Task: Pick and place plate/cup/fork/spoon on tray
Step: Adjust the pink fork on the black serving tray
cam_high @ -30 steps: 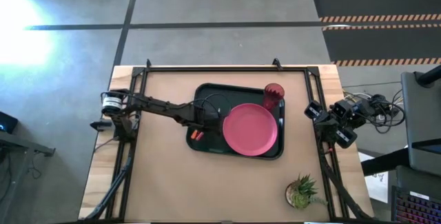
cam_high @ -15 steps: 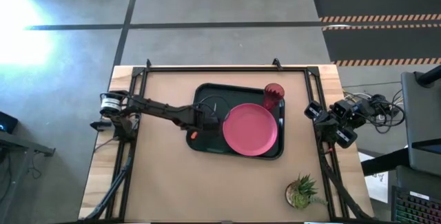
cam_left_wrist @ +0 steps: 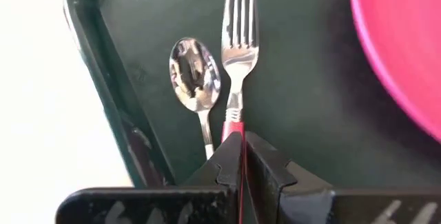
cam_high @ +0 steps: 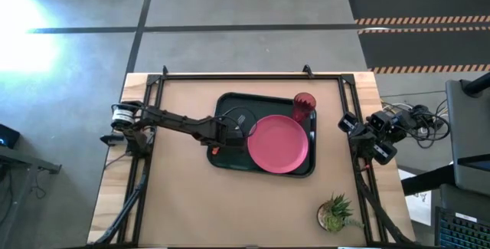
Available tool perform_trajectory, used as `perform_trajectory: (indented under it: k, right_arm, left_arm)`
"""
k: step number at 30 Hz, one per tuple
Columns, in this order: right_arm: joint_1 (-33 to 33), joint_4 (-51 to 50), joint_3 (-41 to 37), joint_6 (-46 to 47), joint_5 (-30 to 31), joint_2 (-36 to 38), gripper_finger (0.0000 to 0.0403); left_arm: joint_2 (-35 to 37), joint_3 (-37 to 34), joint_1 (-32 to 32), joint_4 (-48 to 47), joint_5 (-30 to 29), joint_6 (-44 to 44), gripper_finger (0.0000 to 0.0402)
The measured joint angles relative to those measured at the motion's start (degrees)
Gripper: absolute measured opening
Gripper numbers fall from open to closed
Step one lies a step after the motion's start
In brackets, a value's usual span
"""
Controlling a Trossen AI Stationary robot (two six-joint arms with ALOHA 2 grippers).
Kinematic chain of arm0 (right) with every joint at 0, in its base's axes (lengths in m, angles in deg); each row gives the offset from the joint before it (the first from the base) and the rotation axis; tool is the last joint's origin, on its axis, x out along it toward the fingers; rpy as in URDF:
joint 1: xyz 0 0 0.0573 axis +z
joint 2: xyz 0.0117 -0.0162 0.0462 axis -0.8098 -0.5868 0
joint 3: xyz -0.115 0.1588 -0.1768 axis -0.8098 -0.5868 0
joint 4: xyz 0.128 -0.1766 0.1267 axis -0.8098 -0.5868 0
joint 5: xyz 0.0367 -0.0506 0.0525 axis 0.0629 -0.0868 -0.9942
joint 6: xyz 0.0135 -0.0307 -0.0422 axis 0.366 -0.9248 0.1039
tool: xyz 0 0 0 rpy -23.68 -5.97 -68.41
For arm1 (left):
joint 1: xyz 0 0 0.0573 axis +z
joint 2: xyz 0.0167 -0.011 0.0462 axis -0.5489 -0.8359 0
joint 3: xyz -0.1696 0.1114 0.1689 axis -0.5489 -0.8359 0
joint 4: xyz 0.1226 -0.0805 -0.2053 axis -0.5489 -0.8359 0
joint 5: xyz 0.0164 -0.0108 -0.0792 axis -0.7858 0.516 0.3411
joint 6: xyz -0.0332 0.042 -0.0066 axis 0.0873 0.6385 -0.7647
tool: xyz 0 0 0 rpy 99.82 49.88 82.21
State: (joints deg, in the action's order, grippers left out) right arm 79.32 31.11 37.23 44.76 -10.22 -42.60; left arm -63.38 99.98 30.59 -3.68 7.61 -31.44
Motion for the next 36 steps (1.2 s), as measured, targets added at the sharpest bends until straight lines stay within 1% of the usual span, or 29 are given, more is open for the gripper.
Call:
perform_trajectory:
  k: [7,14,17,21,29,32,36]
  right_arm:
    - [0.01,-0.78,0.00,0.00,-0.02,0.00,0.0009]
    - [-0.01,-2.16,0.00,0.42,0.27,-0.16,0.0009]
    - [-0.01,-2.14,0.00,0.42,0.46,-0.49,0.0009]
    - [0.01,-1.92,0.00,0.42,0.48,-0.85,0.0009]
    - [-0.01,-1.25,0.00,0.33,0.55,-0.85,0.0009]
    - [0.00,-0.83,0.00,0.24,0.55,-0.85,0.0009]
    - [0.00,-0.81,0.00,0.22,0.57,-0.85,0.0009]
  left_arm:
    - [0.10,-0.48,0.07,-2.02,2.47,-0.02,0.0000]
    - [2.82,0.26,0.35,-2.44,2.48,1.68,0.0000]
    - [3.04,-0.06,0.93,-4.99,2.40,1.85,0.0000]
    - [2.82,-1.46,1.28,-5.43,2.65,1.90,0.0000]
    - [2.19,-4.11,1.40,-4.58,3.71,1.44,0.0000]
    - [2.03,-5.70,1.75,-4.09,5.52,1.39,0.0000]
    - [2.03,-7.43,1.99,-0.11,7.21,1.34,0.0000]
